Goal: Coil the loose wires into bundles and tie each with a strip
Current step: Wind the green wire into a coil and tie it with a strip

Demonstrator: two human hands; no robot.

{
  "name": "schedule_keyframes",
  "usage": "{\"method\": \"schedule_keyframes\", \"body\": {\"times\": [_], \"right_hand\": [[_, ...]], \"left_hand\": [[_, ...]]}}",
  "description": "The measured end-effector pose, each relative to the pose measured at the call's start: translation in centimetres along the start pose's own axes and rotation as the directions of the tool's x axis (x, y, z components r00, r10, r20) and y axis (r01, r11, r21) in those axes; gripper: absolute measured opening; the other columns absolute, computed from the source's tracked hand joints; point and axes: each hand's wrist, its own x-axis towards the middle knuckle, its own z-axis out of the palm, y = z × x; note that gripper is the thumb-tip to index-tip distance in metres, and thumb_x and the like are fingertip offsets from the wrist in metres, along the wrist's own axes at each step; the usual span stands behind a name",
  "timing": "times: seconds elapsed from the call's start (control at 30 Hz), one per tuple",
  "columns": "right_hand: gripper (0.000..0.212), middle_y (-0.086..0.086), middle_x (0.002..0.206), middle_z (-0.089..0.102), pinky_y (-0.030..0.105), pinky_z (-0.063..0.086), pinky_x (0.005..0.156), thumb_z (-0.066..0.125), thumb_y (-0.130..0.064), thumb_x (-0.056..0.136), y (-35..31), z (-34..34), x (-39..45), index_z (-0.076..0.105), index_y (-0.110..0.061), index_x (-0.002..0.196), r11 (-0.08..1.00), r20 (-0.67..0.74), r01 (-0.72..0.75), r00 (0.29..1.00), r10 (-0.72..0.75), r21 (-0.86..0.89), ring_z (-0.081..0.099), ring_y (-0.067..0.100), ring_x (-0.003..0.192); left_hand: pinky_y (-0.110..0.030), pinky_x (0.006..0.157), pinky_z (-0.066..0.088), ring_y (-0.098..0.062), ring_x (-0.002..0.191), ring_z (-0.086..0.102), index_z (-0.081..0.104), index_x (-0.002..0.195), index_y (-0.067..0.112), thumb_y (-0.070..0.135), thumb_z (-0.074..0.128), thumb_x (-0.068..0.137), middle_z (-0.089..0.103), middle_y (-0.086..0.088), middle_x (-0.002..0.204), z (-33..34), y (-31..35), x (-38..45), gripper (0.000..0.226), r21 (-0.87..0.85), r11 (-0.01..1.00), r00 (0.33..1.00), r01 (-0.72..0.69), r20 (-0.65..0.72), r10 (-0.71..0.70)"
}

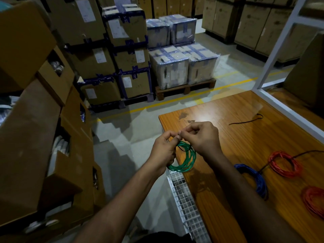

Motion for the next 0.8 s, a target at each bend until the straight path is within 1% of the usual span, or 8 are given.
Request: {"method": "schedule_keyframes", "body": {"times": [0.17,0.27,0.37,0.43,0.5,0.6,0.73,0.8], "right_hand": [[0.012,-0.007,0.068,0.071,0.018,0.054,0.060,0.079,-0.030,0.081,-1.1,0.7,0.2,0.079,-0.019,0.078,1.000,0.045,-0.023,0.999,0.023,-0.003,0.068,0.003,0.067],[0.025,-0.004,0.062,0.069,0.026,0.050,0.060,0.072,-0.038,0.088,-0.7,0.5,0.9,0.075,-0.017,0.074,0.987,0.094,-0.149,0.985,0.143,0.063,0.064,0.007,0.063],[0.039,-0.004,0.059,0.063,0.023,0.035,0.050,0.063,-0.046,0.092,-0.5,-0.1,1.4,0.073,-0.013,0.074,0.946,0.162,-0.307,0.944,0.288,0.108,0.050,0.006,0.049],[0.035,-0.004,0.058,0.058,0.017,0.032,0.041,0.065,-0.036,0.092,-0.5,-0.2,1.8,0.069,-0.009,0.069,0.922,0.272,-0.372,0.903,0.333,0.105,0.044,0.006,0.043],[0.027,-0.001,0.056,0.051,0.016,0.026,0.039,0.067,-0.021,0.088,-0.5,0.0,2.1,0.062,-0.009,0.064,0.894,0.346,-0.419,0.872,0.347,0.157,0.037,0.011,0.044],[0.015,0.003,0.058,0.050,0.021,0.022,0.041,0.067,-0.011,0.084,-0.1,0.6,2.8,0.065,-0.004,0.072,0.861,0.337,-0.448,0.871,0.359,0.240,0.032,0.014,0.046],[0.015,0.006,0.061,0.049,0.020,0.019,0.039,0.068,-0.012,0.086,0.9,1.1,4.4,0.066,-0.002,0.075,0.790,0.144,-0.528,0.848,0.510,0.311,0.028,0.015,0.041],[0.021,0.004,0.059,0.046,0.018,0.018,0.038,0.065,-0.021,0.091,1.3,0.8,4.6,0.064,-0.007,0.075,0.788,0.228,-0.557,0.829,0.510,0.263,0.026,0.014,0.039]], "left_hand": [[-0.023,0.042,0.019,-0.013,0.040,0.026,0.067,0.118,0.034,0.034,0.054,0.101,0.034,0.000,0.050,0.3,-0.2,-0.2,0.021,-0.014,0.999,0.999,-0.030,0.010,0.030],[-0.026,0.044,0.015,-0.011,0.039,0.024,0.061,0.101,0.013,0.029,0.051,0.103,0.035,-0.002,0.053,0.0,-0.5,0.0,0.019,-0.065,0.998,1.000,0.016,-0.014,-0.017],[-0.021,0.041,0.016,-0.011,0.039,0.022,0.058,0.095,0.014,0.026,0.050,0.104,0.034,-0.002,0.053,-0.2,-0.6,0.1,0.016,-0.087,0.995,0.999,0.037,-0.013,-0.038],[-0.021,0.041,0.015,-0.012,0.040,0.021,0.059,0.093,0.015,0.025,0.051,0.103,0.034,-0.003,0.053,-0.1,-0.5,0.1,0.016,-0.075,0.997,1.000,0.024,-0.009,-0.025],[-0.021,0.041,0.015,-0.014,0.041,0.020,0.060,0.092,0.016,0.025,0.051,0.103,0.033,-0.004,0.053,0.2,-0.5,0.1,0.016,-0.066,0.998,1.000,0.002,0.000,-0.002],[-0.020,0.040,0.016,-0.014,0.041,0.018,0.060,0.093,0.017,0.025,0.051,0.103,0.028,-0.008,0.057,0.3,-0.5,0.0,0.016,-0.088,0.996,0.999,-0.011,0.032,0.014],[-0.018,0.038,0.016,-0.013,0.038,0.015,0.059,0.093,0.016,0.024,0.052,0.103,0.022,-0.004,0.053,0.5,-0.5,-0.3,0.015,-0.153,0.988,0.994,-0.005,0.104,0.021],[-0.017,0.038,0.016,-0.012,0.038,0.015,0.059,0.090,0.017,0.023,0.051,0.103,0.022,-0.002,0.051,0.6,-0.4,-0.4,0.016,-0.176,0.984,0.993,0.000,0.113,0.020]]}}
